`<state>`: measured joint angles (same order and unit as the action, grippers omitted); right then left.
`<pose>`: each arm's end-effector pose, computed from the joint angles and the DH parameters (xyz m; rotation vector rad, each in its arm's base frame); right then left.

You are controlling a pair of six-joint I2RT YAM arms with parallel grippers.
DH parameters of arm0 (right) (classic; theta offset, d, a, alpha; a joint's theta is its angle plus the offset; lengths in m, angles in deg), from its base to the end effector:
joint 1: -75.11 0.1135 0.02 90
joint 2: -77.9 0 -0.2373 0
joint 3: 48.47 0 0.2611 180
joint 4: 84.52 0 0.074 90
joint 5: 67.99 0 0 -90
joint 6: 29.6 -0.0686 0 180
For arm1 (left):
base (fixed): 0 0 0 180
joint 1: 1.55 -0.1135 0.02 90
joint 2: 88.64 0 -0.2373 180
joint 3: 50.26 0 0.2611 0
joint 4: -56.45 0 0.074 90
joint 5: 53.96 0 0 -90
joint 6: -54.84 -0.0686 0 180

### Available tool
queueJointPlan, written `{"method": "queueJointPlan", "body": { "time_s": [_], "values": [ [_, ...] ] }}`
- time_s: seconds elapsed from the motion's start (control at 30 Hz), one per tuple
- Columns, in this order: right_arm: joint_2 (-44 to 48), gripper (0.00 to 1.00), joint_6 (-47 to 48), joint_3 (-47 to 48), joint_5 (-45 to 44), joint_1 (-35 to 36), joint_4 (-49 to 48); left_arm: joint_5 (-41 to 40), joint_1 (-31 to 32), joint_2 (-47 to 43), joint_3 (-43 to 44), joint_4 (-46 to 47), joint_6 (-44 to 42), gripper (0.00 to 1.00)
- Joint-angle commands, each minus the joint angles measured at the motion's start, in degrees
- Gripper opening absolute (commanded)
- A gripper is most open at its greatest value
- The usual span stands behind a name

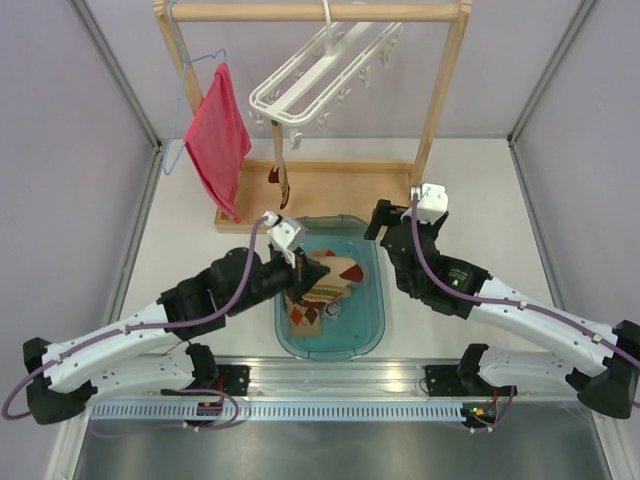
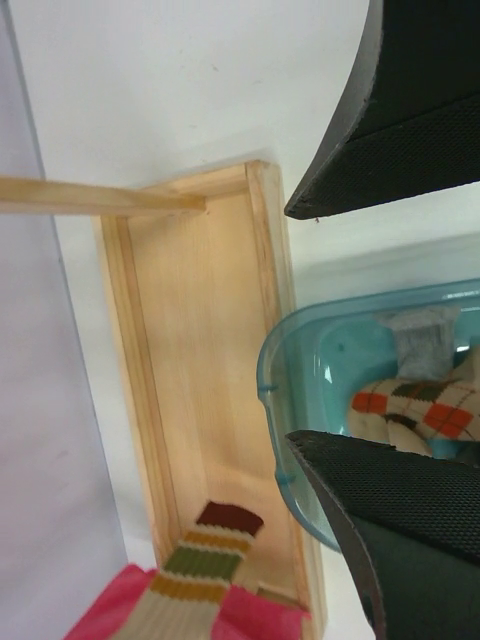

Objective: Remove the socks clipped to the hanger

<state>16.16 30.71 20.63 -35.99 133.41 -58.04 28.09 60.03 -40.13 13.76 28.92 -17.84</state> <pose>0.1918 0.1999 0.3198 0.2198 1.7339 0.1554 0.1289 -0.2182 0.3315 0.6037 1.7623 -0.8568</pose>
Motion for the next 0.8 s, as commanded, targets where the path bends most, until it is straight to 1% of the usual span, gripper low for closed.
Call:
{"method": "queueJointPlan", "body": {
  "time_s": [0.0,0.03,0.13,0.27,0.37,0.5,0.53,0.6,0.63,0.77],
  "values": [
    [3.4,0.90,-4.4,-3.2,4.0,-4.3,1.5,-9.8,7.2,1.9,-1.3,2.3,10.2,0.02],
    [3.8,0.90,-4.8,-3.9,4.8,-5.0,1.6,-10.8,9.0,2.1,-1.9,2.3,11.6,0.02],
    [5.2,0.90,-5.9,-6.5,5.7,-6.5,1.8,-11.4,10.4,1.9,-4.1,5.3,16.0,0.02],
    [5.2,0.90,-7.6,-9.2,6.7,-7.6,2.0,-12.6,10.8,3.9,-6.4,7.8,19.9,0.02],
    [4.3,0.89,-8.5,-9.8,7.1,-7.6,2.0,-12.7,10.8,7.6,-7.2,8.7,21.4,0.02],
    [2.8,0.90,-8.5,-10.1,7.2,-8.3,2.0,-14.3,10.8,9.7,-7.2,8.7,22.1,0.03],
    [2.7,0.90,-8.5,-10.2,7.5,-8.5,2.0,-14.7,10.8,9.8,-7.1,8.3,22.1,0.26],
    [2.4,0.90,-8.3,-10.3,7.6,-9.1,2.0,-16.3,10.8,10.0,-6.7,7.7,22.6,0.63],
    [2.4,0.90,-8.4,-10.5,8.0,-9.5,1.9,-16.7,10.8,10.1,-6.5,6.9,22.7,0.99],
    [2.5,0.91,-8.3,-11.0,9.1,-10.9,1.7,-19.6,10.8,10.8,-5.4,4.5,22.1,1.00]
  ]
}}
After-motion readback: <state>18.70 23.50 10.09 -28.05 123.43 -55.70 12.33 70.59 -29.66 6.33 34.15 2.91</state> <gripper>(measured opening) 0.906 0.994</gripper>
